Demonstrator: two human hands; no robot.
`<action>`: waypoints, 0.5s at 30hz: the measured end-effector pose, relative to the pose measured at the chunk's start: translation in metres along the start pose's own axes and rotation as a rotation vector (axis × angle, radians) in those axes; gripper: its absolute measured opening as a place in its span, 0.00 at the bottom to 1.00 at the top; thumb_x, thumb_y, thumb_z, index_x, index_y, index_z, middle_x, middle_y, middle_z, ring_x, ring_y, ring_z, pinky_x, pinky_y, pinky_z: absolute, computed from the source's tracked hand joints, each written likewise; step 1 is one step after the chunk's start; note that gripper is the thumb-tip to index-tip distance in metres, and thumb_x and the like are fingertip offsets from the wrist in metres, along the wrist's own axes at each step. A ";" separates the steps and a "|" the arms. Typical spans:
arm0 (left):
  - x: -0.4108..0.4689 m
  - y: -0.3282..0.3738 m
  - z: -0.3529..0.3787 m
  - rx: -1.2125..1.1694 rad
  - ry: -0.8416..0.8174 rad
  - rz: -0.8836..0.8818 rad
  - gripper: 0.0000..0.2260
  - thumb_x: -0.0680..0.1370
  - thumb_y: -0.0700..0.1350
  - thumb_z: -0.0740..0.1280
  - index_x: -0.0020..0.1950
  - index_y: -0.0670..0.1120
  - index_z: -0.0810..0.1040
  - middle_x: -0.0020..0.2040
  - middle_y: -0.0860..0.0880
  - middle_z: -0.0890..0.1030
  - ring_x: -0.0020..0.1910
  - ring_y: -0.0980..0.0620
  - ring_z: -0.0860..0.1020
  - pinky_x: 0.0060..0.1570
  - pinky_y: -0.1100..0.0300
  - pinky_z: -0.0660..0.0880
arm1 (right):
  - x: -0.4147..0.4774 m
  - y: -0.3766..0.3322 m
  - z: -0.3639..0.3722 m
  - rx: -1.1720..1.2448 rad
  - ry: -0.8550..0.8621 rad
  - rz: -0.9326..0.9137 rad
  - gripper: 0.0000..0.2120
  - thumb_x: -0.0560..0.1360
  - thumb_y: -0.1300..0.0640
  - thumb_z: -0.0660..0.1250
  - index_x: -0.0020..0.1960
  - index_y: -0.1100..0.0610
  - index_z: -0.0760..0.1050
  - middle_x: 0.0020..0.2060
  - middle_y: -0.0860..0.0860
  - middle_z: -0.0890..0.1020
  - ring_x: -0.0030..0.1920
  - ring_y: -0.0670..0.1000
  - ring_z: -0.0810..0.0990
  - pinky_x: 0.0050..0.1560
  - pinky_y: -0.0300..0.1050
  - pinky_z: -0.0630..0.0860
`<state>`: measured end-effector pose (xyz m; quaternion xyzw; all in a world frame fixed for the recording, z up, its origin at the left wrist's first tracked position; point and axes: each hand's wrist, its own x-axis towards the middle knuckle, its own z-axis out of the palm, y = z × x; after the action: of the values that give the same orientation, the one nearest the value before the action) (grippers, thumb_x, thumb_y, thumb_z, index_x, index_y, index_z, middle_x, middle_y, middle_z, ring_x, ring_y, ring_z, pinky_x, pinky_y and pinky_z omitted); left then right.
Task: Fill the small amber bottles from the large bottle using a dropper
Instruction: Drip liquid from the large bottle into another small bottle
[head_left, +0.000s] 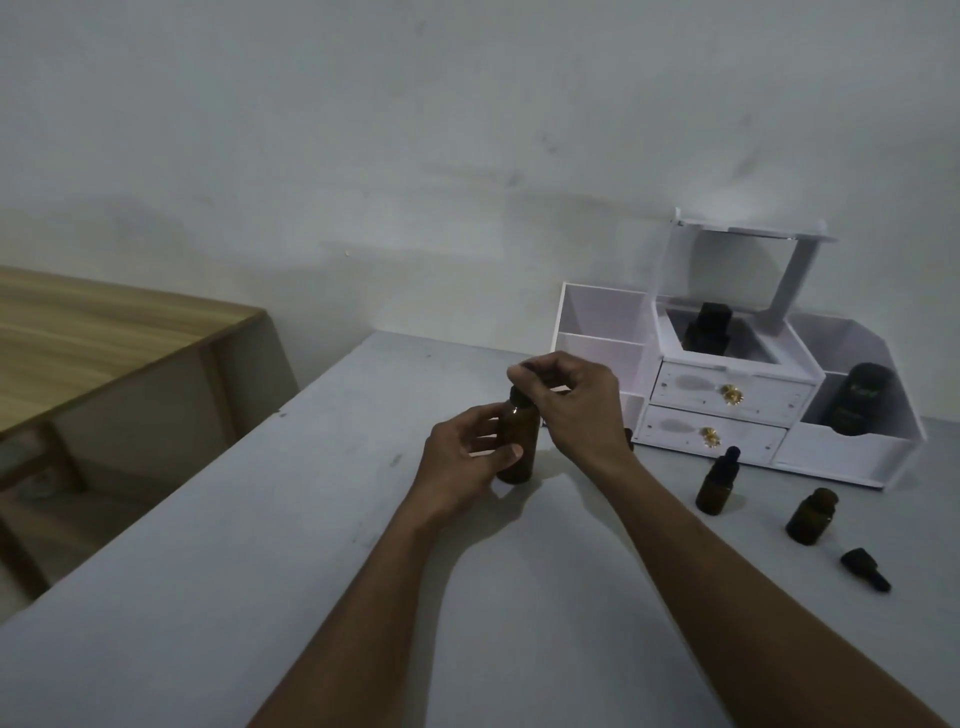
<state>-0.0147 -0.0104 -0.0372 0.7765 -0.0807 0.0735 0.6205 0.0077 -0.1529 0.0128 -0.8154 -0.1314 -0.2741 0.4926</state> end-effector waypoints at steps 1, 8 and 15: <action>0.000 0.000 0.000 0.004 0.001 0.000 0.24 0.72 0.44 0.75 0.67 0.51 0.74 0.63 0.50 0.79 0.59 0.50 0.79 0.57 0.57 0.74 | 0.000 0.000 0.001 0.001 0.004 0.004 0.07 0.74 0.50 0.73 0.46 0.52 0.84 0.38 0.43 0.84 0.41 0.40 0.83 0.44 0.32 0.79; 0.001 -0.002 0.001 0.016 0.003 0.003 0.24 0.72 0.45 0.75 0.67 0.51 0.74 0.63 0.50 0.79 0.59 0.49 0.79 0.58 0.56 0.75 | 0.004 -0.006 0.003 -0.021 0.029 0.006 0.05 0.74 0.55 0.73 0.41 0.55 0.83 0.33 0.46 0.84 0.36 0.41 0.82 0.41 0.25 0.73; 0.001 -0.001 0.000 0.018 0.002 0.008 0.22 0.72 0.45 0.75 0.65 0.53 0.75 0.57 0.55 0.79 0.54 0.55 0.79 0.46 0.72 0.74 | 0.005 -0.008 0.004 -0.029 0.034 -0.003 0.05 0.74 0.56 0.74 0.41 0.57 0.84 0.33 0.47 0.84 0.34 0.42 0.83 0.40 0.24 0.73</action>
<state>-0.0138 -0.0097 -0.0383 0.7818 -0.0823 0.0776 0.6131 0.0095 -0.1456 0.0197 -0.8175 -0.1204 -0.2906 0.4825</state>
